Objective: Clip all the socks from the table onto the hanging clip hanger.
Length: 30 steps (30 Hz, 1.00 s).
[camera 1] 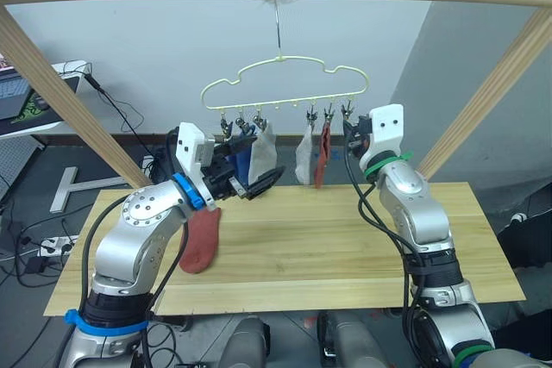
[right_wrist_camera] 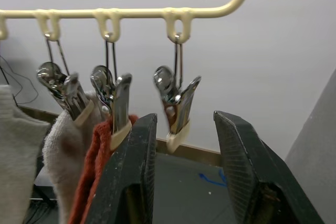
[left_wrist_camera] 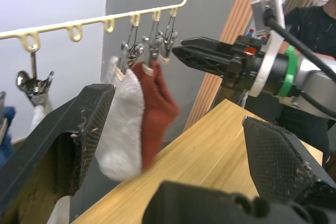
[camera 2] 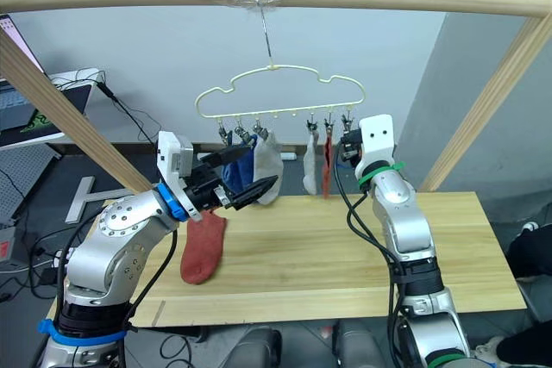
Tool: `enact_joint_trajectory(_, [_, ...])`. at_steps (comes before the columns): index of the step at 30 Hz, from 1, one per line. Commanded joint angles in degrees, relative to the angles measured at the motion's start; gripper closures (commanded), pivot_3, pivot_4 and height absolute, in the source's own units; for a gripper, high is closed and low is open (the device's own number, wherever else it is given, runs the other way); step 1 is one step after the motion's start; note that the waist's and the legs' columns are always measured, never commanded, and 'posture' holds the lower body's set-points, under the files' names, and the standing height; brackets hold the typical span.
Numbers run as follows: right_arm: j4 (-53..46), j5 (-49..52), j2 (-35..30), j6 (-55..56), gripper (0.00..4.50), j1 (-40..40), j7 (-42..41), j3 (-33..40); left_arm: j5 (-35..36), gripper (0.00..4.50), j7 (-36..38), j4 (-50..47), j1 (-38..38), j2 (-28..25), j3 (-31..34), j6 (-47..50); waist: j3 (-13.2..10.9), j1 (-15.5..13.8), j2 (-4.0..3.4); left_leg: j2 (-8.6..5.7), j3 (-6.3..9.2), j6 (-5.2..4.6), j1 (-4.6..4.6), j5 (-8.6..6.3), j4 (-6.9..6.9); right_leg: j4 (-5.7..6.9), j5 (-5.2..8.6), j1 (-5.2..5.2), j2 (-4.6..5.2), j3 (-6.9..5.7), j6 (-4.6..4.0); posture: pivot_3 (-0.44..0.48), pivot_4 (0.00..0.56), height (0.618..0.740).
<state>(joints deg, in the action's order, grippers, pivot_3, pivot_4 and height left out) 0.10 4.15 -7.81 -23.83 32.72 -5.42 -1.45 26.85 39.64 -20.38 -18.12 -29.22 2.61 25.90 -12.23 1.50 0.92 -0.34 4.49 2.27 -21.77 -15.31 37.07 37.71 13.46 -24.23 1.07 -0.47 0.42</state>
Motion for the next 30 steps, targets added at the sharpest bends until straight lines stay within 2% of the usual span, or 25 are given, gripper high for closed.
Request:
enact_joint_trajectory(1, [1.22, -0.54, 1.18, 2.59, 2.72, 2.63, 1.24, 0.82, 1.19, 0.00, 0.29, -3.00, -1.40, -0.83, 1.05, 0.06, 0.00, 0.00, 0.00, 0.00, 0.01, 0.00, 0.00, 0.00, 0.00, 0.01, 0.00, 0.00, 0.00, 0.00, 0.00, 0.056, 0.196, 0.740])
enact_joint_trajectory(30, [12.03, 0.14, 3.82, 9.13, 2.72, 9.67, -0.66, 1.68, 3.32, 0.00, -0.57, -3.96, -4.68, -0.23, 1.50, 0.83, -0.01, -0.03, -0.01, -0.01, 0.05, 0.00, 0.00, 0.00, -0.01, 0.05, -0.02, 0.00, 0.00, -0.01, -0.03, 0.069, 0.199, 0.740])
